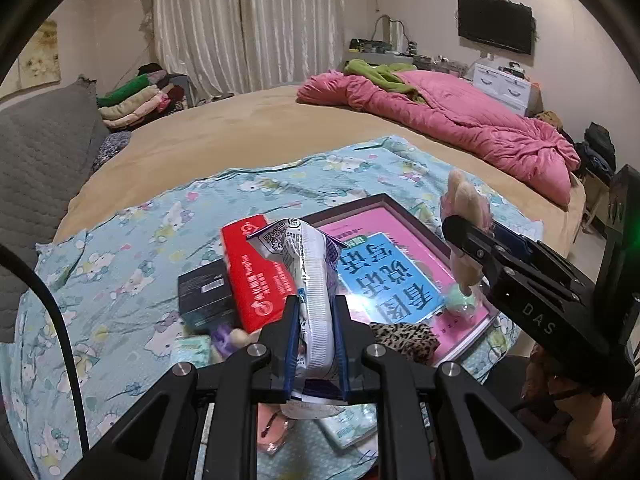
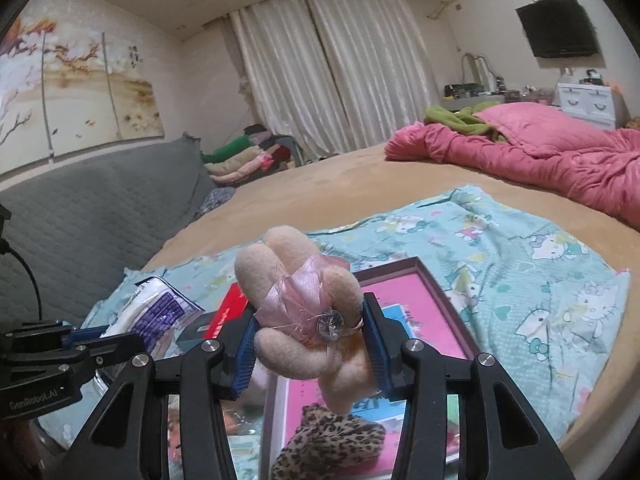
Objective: Organize soft objects
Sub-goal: 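Carry the white packet and plush bunny up toward the pink book tray, then lower the plush bunny and white packet over the pink book tray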
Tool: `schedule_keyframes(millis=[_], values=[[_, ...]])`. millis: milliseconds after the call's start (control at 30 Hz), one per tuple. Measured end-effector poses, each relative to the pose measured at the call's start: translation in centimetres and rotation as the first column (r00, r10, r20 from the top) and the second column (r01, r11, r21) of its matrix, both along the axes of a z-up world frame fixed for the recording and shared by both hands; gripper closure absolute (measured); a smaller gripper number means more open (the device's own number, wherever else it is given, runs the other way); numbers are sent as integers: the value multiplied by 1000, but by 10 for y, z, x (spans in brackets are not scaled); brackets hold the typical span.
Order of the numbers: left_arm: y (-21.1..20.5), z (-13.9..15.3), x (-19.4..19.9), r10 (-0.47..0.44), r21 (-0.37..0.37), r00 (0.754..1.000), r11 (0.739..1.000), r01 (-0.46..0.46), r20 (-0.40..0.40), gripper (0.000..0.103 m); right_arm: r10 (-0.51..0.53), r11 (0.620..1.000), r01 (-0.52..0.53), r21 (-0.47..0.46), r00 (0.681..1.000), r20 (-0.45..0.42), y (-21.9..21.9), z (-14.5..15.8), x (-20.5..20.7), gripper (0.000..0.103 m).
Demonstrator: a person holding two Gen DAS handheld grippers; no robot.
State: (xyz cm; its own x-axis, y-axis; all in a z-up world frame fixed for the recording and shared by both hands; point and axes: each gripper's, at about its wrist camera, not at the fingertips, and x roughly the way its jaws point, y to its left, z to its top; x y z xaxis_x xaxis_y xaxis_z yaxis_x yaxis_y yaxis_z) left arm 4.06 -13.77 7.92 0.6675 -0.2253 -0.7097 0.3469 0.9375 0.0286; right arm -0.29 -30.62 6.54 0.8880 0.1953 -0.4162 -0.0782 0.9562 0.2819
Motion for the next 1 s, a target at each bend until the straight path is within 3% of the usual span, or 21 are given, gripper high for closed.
schedule_keyframes(millis=[433,1000], values=[[-41,-38,18,-71,8,991,997,72,-112,87,-55,998,55,6,998,-28,-19,-8,5,54],[-55,-80,38,-84,-15,968,996,83,-237,87,-68,996,71,49,996,-58,-34,-15,8,54]])
